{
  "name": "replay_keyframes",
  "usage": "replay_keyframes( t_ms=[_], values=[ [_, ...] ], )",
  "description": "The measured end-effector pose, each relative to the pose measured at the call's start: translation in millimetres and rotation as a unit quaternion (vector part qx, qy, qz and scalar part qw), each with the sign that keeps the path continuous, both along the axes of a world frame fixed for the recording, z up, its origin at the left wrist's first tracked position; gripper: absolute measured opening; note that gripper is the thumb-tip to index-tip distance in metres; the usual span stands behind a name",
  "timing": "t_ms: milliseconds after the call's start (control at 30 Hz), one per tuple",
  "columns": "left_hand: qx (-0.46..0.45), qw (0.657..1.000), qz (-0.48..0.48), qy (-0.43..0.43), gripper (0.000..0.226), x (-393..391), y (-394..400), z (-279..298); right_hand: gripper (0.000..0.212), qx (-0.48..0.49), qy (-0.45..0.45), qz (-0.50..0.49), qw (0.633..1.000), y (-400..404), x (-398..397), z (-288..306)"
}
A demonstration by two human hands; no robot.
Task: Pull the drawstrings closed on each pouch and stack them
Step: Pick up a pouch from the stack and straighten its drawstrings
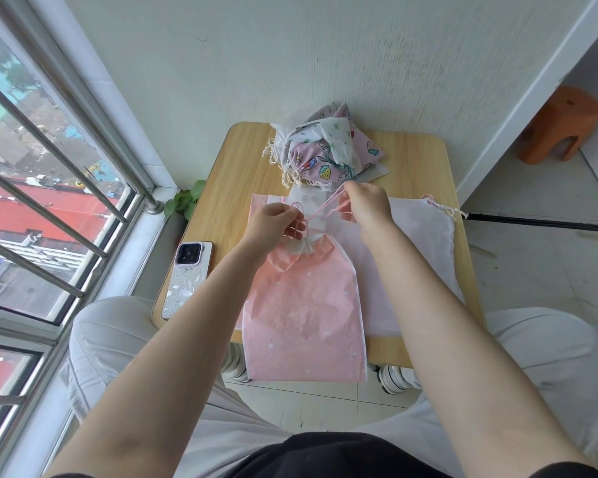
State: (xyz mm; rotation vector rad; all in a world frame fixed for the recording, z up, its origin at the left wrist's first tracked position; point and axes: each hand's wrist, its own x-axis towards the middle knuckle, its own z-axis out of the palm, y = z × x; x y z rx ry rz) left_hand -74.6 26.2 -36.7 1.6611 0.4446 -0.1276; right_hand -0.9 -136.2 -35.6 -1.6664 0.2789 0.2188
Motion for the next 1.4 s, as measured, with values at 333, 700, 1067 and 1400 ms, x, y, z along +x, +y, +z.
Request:
replay_keyframes(
  t_ms=[333,700,1067,1400],
  values=[
    [-0.008,0.999,0.046,0.027,0.022,1,1,-2,0.037,0.380,0.144,0.020,0.914,-3,-4,9],
    [-0.013,0.991,0.118,0.054,0.022,-3,9,-3,0.020,-0.075,0.011,0.084,0.994,-9,-3,13],
    [-0.036,0.989,0.134,0.055,0.025,-3,10,-9,0.022,-0.450,-0.087,-0.001,0.889,-43,5,-5],
    [-0.070,0.993,0.082,0.039,0.021,-3,4,-4,0.028,-0.399,-0.126,0.191,0.888,-18,-1,-3]
  ],
)
